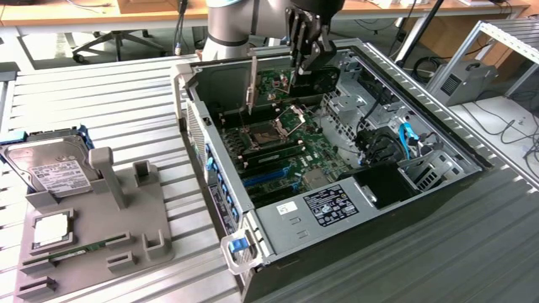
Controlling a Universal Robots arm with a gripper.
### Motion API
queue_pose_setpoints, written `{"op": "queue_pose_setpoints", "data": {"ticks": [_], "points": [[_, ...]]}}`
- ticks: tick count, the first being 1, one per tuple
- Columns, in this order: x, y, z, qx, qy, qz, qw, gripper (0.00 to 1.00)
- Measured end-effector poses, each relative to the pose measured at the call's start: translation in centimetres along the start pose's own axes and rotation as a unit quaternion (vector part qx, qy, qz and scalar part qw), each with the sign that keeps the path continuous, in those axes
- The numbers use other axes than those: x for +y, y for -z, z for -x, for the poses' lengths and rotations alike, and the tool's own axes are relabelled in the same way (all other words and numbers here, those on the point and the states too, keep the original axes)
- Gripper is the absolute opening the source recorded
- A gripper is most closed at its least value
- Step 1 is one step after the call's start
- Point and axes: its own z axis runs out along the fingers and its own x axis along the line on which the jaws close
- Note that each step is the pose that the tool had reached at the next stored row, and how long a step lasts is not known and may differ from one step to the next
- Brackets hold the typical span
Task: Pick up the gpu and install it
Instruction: 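Insert the gpu into the slot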
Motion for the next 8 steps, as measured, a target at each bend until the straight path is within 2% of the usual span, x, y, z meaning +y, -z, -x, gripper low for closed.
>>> {"op": "queue_pose_setpoints", "data": {"ticks": [4,6,8], "points": [[0.01,0.03,0.07,-0.0006,0.02,0.0,0.9998,0.27],[0.01,0.07,0.15,-0.0011,0.038,0.0001,0.9993,0.27],[0.02,0.08,0.17,-0.0012,0.043,0.0001,0.9991,0.27]]}}
